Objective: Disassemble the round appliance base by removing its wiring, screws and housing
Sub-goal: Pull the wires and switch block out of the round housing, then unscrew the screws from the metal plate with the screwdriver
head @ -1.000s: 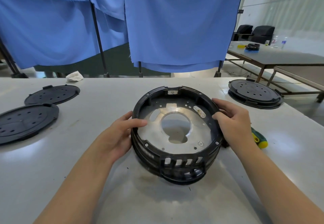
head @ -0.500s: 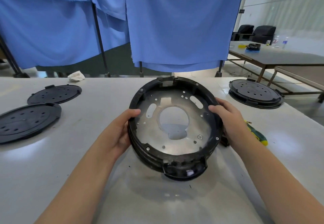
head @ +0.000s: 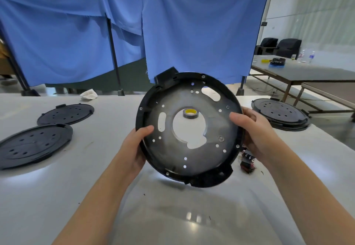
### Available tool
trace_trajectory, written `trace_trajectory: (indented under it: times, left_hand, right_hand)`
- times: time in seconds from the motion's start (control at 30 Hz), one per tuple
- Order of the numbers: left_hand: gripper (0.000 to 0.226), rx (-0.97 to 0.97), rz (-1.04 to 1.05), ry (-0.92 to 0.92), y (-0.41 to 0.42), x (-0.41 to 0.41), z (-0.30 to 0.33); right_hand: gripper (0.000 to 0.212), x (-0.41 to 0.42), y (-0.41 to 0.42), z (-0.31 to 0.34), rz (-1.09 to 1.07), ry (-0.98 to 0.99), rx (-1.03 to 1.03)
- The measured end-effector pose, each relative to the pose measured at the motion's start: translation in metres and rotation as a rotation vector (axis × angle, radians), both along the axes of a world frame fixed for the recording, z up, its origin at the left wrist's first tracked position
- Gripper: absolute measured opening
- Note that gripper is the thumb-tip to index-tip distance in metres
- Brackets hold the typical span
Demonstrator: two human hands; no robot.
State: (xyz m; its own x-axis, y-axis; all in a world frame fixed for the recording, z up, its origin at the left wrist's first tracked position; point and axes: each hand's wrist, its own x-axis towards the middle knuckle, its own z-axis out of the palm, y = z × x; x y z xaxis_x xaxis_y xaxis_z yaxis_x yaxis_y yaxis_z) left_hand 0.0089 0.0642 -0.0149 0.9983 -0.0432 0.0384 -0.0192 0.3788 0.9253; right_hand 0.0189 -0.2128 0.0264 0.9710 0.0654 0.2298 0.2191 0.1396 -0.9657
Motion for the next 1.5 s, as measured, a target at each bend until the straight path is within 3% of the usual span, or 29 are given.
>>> trace_trajectory:
  times: [0.07,0.13,0.23,0.3,0.37,0.43,0.6,0.73,0.9,1.0,1.13,1.3,1.4,1.5]
  left_hand:
    - [0.061,0.092,0.040,-0.019,0.002,0.001,0.010]
    - [0.079,0.169,0.125,-0.038,0.005,0.003,0.026]
    - [0.077,0.256,0.201,-0.078,0.010,0.005,0.057]
    - [0.066,0.293,0.131,-0.080,0.016,0.001,0.079]
    - [0.066,0.304,0.013,-0.031,0.024,-0.005,0.094]
    - [0.081,0.270,-0.063,0.077,0.032,-0.007,0.103]
    - [0.094,0.137,-0.132,0.288,0.035,-0.005,0.106]
    - [0.071,0.157,-0.095,0.359,0.028,-0.005,0.098]
    - [0.040,0.153,-0.030,0.367,0.020,-0.003,0.081]
    - [0.019,0.123,0.023,0.374,0.018,-0.001,0.073]
    - [0.015,0.124,0.052,0.344,0.016,-0.002,0.064]
    - [0.016,0.128,0.084,0.268,0.018,-0.003,0.057]
    - [0.028,0.119,0.071,0.216,0.019,-0.004,0.052]
    - [0.033,0.141,0.045,0.197,0.017,-0.008,0.043]
  right_hand:
    - [0.063,-0.004,0.001,0.015,-0.068,-0.100,-0.112]
    - [0.066,-0.009,0.003,0.031,-0.142,-0.205,-0.258]
    - [0.069,-0.018,0.008,0.051,-0.193,-0.354,-0.430]
    - [0.071,-0.024,0.013,0.060,-0.199,-0.433,-0.507]
    - [0.067,-0.029,0.017,0.063,-0.211,-0.524,-0.600]
    - [0.068,-0.034,0.020,0.062,-0.246,-0.602,-0.731]
    - [0.071,-0.046,0.035,0.050,-0.338,-0.925,-1.128]
    - [0.063,-0.049,0.044,0.032,-0.397,-1.257,-1.252]
    - [0.061,-0.050,0.045,0.017,-0.383,-1.330,-1.320]
    - [0.070,-0.051,0.042,0.014,-0.323,-1.279,-1.364]
    - [0.071,-0.057,0.039,0.016,-0.216,-1.146,-1.386]
    - [0.053,-0.053,0.030,0.019,-0.190,-0.666,-0.875]
    - [0.055,-0.034,0.013,0.022,-0.247,-0.277,-0.582]
    - [0.059,-0.020,0.000,0.016,-0.180,0.104,-0.414]
